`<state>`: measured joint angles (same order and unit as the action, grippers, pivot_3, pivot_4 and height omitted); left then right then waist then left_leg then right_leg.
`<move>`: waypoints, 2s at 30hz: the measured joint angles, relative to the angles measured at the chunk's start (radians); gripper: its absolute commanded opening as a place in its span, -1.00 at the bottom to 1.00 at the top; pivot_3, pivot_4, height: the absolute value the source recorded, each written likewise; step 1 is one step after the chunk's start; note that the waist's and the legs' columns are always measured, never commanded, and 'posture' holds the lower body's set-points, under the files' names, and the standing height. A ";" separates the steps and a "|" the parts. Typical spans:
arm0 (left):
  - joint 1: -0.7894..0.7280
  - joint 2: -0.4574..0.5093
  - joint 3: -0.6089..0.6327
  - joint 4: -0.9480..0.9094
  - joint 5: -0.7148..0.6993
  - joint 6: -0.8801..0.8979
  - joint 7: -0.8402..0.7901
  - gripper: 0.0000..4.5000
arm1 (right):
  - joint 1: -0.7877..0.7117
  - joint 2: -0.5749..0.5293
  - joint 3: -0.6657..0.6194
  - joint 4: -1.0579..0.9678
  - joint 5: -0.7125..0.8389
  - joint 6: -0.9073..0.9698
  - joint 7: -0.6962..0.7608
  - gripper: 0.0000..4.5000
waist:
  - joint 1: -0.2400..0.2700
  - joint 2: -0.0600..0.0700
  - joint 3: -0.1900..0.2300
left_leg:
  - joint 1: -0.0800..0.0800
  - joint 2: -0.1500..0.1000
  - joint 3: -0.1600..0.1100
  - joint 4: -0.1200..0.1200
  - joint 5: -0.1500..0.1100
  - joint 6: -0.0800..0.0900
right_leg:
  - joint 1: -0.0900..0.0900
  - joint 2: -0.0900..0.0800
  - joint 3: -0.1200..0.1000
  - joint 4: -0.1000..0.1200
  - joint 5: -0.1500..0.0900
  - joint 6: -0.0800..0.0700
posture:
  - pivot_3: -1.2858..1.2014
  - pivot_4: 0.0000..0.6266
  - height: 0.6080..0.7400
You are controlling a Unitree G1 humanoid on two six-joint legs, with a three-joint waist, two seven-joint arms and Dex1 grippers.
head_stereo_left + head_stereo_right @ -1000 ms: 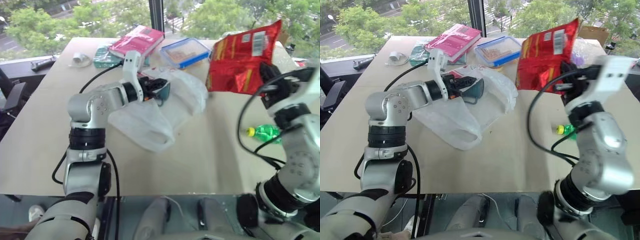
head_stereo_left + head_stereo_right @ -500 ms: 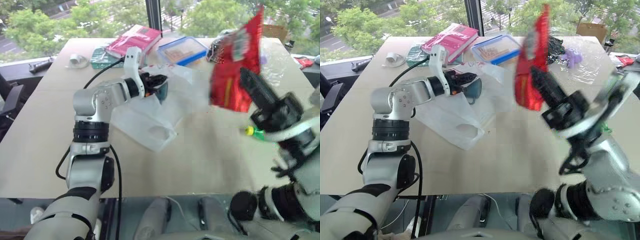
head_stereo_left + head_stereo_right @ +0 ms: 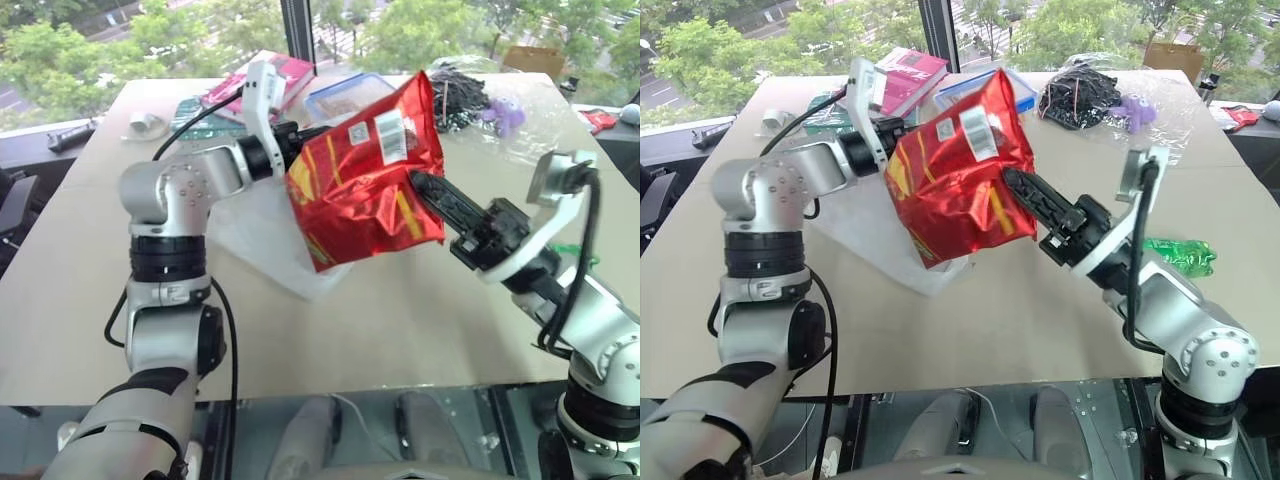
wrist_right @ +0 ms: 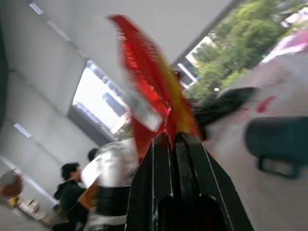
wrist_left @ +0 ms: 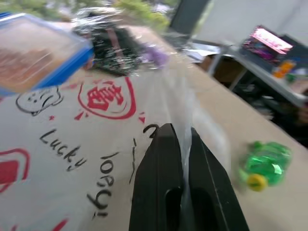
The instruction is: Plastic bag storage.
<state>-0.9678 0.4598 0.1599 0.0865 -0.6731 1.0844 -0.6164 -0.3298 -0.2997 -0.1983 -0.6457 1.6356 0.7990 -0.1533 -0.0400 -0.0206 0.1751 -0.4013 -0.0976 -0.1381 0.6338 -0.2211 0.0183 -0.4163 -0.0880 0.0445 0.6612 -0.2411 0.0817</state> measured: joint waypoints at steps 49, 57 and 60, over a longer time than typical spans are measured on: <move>0.014 -0.045 0.298 -0.001 -0.313 0.195 0.204 -1.00 | -0.190 0.203 0.359 0.563 -0.665 -0.097 0.335 -0.98 | -0.002 0.000 0.000 | 0.000 0.000 0.000 0.002 0.000 -0.001 | -0.001 0.001 0.001 0.002 0.000 0.000 | 0.03 -0.52 1.00; 0.026 -0.063 0.272 -0.037 -0.367 0.213 0.223 -1.00 | -0.593 0.429 0.376 1.048 -0.942 -0.324 0.412 -0.98 | -0.026 0.000 0.000 | 0.002 0.001 0.002 0.002 0.000 -0.001 | -0.001 0.002 0.002 0.002 0.001 -0.001 | 0.03 -0.52 1.00; 0.038 -0.052 0.271 -0.041 -0.368 0.210 0.233 -1.00 | -0.652 0.433 0.460 1.242 -1.127 -0.452 0.497 -0.71 | -0.025 -0.001 0.000 | 0.001 0.000 0.001 0.002 0.000 -0.001 | -0.001 0.001 0.002 0.001 0.001 -0.001 | 0.03 -0.52 1.00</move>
<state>-0.9297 0.4073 0.4313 0.0458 -1.0413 1.2946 -0.3832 -0.9817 0.1334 0.2617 0.5961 0.5084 0.3468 0.3437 -0.0652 -0.0214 0.1747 -0.4001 -0.0976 -0.1368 0.6359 -0.2211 0.0176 -0.4168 -0.0870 0.0467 0.6619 -0.2400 0.0804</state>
